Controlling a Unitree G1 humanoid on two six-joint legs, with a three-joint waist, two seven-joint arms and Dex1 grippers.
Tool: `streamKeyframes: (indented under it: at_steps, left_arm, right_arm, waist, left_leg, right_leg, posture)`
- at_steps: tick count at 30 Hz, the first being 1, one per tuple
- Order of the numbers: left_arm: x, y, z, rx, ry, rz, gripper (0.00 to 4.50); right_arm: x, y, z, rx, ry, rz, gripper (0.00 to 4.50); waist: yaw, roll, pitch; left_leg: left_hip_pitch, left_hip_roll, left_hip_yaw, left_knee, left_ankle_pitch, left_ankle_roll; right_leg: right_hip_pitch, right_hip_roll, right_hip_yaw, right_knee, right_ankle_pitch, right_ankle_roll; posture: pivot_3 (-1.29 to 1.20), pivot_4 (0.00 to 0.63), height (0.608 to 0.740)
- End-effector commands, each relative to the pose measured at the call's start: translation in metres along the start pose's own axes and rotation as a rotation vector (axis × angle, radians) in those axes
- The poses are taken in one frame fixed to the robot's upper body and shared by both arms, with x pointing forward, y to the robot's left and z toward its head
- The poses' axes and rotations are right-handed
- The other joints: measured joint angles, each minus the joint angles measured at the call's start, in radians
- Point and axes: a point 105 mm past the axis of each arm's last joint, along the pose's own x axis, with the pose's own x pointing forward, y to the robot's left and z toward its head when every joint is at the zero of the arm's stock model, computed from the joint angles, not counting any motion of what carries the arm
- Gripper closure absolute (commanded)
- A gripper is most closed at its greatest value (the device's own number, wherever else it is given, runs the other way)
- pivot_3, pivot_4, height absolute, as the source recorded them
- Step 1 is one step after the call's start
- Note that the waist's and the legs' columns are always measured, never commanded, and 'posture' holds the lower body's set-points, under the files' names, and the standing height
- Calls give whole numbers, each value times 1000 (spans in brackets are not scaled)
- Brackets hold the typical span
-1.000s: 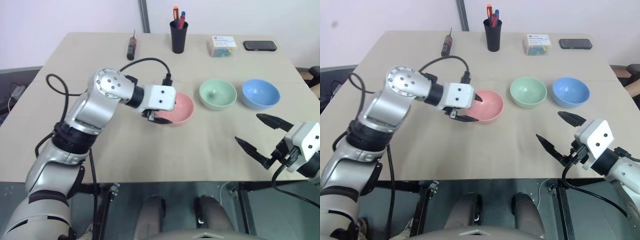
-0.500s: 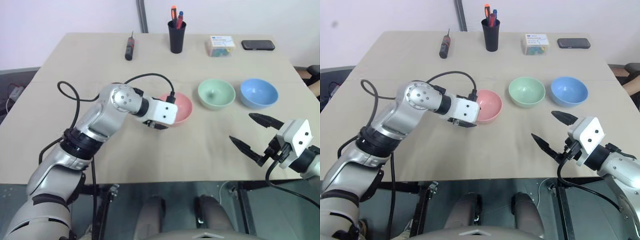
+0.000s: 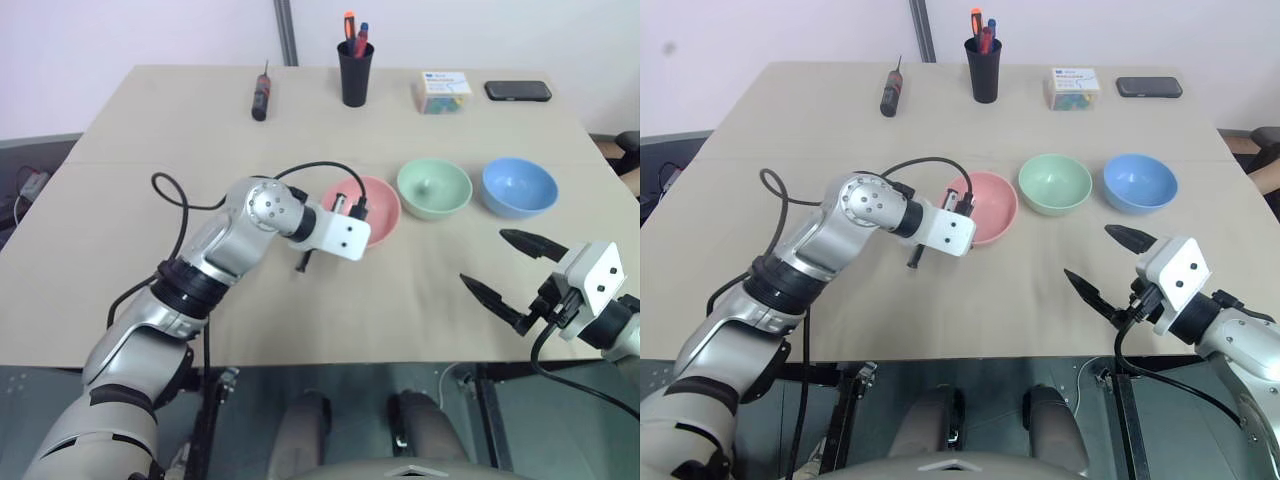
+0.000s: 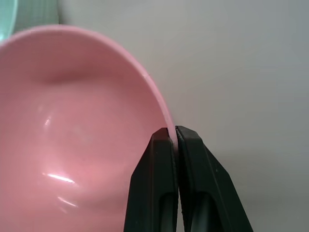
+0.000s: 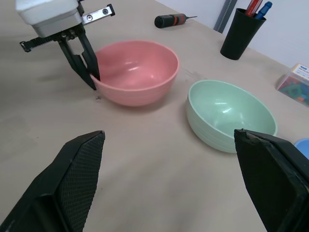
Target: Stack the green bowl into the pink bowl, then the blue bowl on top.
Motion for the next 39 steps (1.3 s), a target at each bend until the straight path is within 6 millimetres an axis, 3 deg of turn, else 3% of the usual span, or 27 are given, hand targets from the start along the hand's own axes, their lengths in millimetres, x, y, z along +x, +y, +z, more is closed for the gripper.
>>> streamKeyframes:
  at_steps: [1,9,12,20,25,29,33,36,39]
  left_arm:
    - [-10,-5,32,65,-122,-45,4445]
    - [-2,-18,30,120,-110,-121,4445]
    - [-2,-21,32,128,-131,-138,3532]
    - [-8,-12,36,54,-177,-53,72]
    - [-36,-4,34,-171,-258,74,25]
    - [-60,-9,31,-384,-351,157,25]
    - [-95,3,34,-519,-635,435,25]
    - [-109,-9,2,-618,-568,676,25]
    - [-109,-42,-13,-752,-624,683,25]
  right_arm:
    - [-4,-1,12,-56,-28,-16,0]
    - [-3,-1,13,-60,-24,-18,0]
    - [-4,0,11,-57,-18,-16,0]
    - [-1,0,6,-50,-4,3,0]
    - [6,-9,0,-85,22,22,0]
    - [15,-25,-12,-152,86,34,0]
    - [34,-43,-25,-311,160,76,0]
    - [60,-62,-33,-456,198,109,0]
    - [95,-72,-33,-571,200,149,0]
  waist:
    - [0,0,0]
    - [-1,0,0]
    - [0,0,0]
    - [0,0,0]
    - [-4,0,0]
    - [-5,0,0]
    - [-3,0,0]
    - [-10,1,0]
    - [-34,1,0]
  left_leg:
    - [0,0,0,0,0,0]
    - [1,0,0,0,0,0]
    - [1,0,0,0,0,0]
    - [1,0,0,0,0,0]
    - [1,0,0,0,0,0]
    - [1,1,0,0,0,0]
    - [1,1,1,1,0,0]
    - [2,1,0,1,0,0]
    - [4,1,0,-1,0,0]
  right_leg:
    - [0,0,0,0,0,0]
    - [0,0,0,1,0,0]
    - [0,0,0,0,0,0]
    - [0,0,0,0,0,0]
    - [0,0,0,1,0,0]
    - [0,0,0,1,0,0]
    - [0,0,0,1,0,0]
    - [0,0,0,1,0,0]
    - [0,-1,3,1,0,0]
  posture:
    - [0,150,740]
    - [0,150,740]
    - [0,150,740]
    - [0,150,740]
    - [0,150,740]
    - [0,150,740]
    - [0,150,740]
    - [0,150,740]
    - [0,150,740]
